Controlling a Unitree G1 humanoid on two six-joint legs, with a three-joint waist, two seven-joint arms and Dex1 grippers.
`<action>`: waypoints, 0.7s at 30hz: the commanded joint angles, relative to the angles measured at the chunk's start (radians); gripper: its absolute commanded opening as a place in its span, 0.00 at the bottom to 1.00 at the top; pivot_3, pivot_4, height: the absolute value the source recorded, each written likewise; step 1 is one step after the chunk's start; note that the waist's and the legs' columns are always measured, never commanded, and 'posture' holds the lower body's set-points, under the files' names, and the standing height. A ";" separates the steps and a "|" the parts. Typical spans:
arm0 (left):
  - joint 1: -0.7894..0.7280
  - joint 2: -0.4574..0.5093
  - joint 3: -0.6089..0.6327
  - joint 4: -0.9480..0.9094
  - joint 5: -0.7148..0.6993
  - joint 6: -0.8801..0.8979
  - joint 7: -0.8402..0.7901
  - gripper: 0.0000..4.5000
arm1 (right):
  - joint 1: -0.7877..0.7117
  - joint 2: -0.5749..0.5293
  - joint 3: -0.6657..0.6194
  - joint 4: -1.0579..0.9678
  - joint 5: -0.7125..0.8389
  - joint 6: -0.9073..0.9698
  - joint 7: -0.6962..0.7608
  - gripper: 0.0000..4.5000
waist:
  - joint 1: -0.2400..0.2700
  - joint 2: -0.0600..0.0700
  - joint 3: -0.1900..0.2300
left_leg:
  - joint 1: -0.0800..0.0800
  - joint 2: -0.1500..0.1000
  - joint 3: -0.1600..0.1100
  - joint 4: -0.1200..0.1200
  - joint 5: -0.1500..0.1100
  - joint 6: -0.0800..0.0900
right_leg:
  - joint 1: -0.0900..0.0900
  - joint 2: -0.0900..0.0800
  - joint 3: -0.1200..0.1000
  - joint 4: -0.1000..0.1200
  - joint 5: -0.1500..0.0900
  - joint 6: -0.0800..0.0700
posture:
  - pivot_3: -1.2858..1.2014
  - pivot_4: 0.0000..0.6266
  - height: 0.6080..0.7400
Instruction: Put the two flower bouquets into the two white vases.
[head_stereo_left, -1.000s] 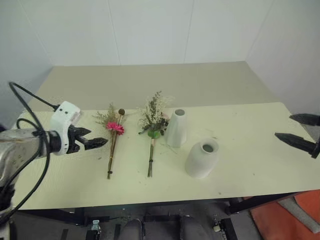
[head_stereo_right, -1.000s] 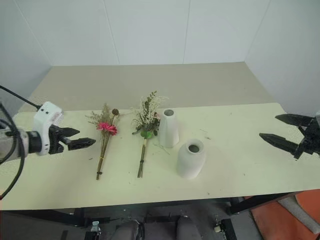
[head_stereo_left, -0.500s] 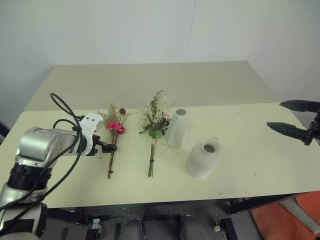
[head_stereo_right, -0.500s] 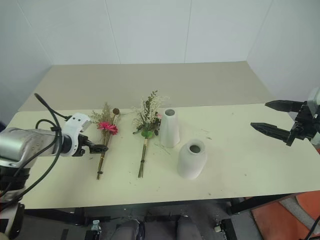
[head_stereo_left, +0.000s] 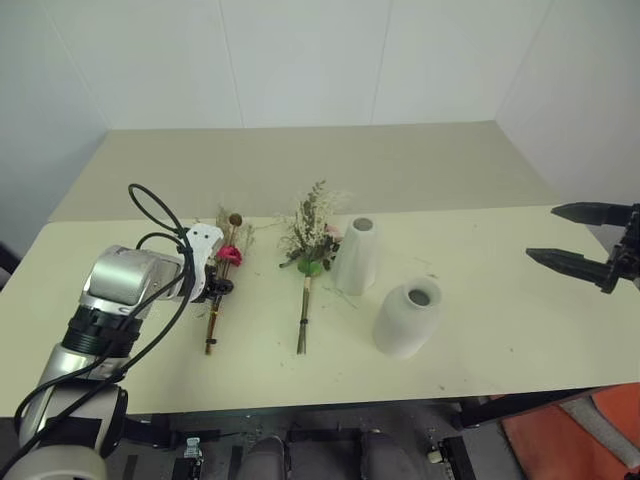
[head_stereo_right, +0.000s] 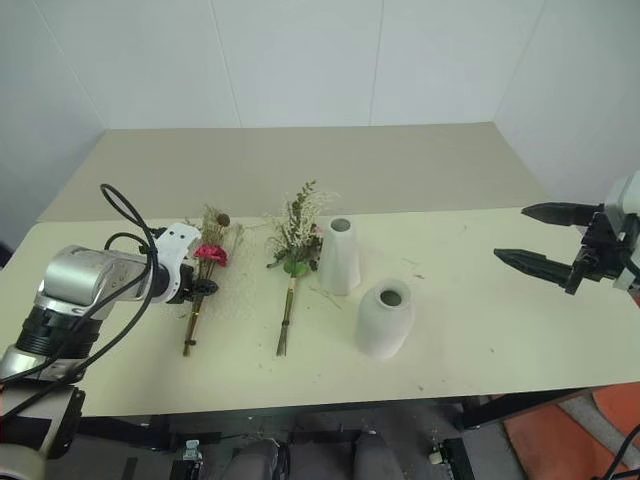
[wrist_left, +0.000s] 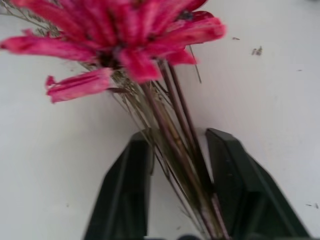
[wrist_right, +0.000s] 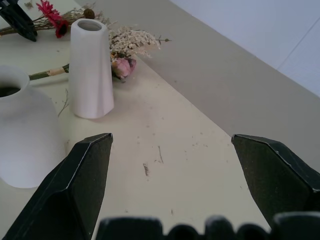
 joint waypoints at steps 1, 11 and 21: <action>0.000 -0.013 0.051 -0.035 0.019 -0.042 0.010 0.17 | 0.014 -0.012 -0.067 -0.040 0.028 -0.006 -0.013 1.00 | 0.005 0.000 0.000 | 0.000 0.000 0.000 0.000 0.000 0.000 | 0.000 0.000 0.000 0.000 0.000 0.000 | 0.52 0.24 1.00; 0.034 -0.094 0.337 -0.147 0.093 -0.384 0.198 0.17 | 0.046 -0.005 -0.079 -0.049 0.038 -0.014 -0.034 1.00 | 0.009 0.000 0.000 | 0.000 0.000 0.000 0.000 0.000 0.000 | 0.000 -0.001 0.000 0.000 0.001 0.000 | 0.52 0.24 1.00; -0.127 -0.134 0.305 -0.065 0.119 -0.360 0.219 0.17 | 0.043 0.014 -0.077 -0.058 0.040 -0.020 -0.048 1.00 | 0.010 -0.001 0.000 | -0.001 -0.001 0.000 0.000 0.000 0.000 | 0.000 -0.001 0.000 -0.001 0.001 0.001 | 0.52 0.24 1.00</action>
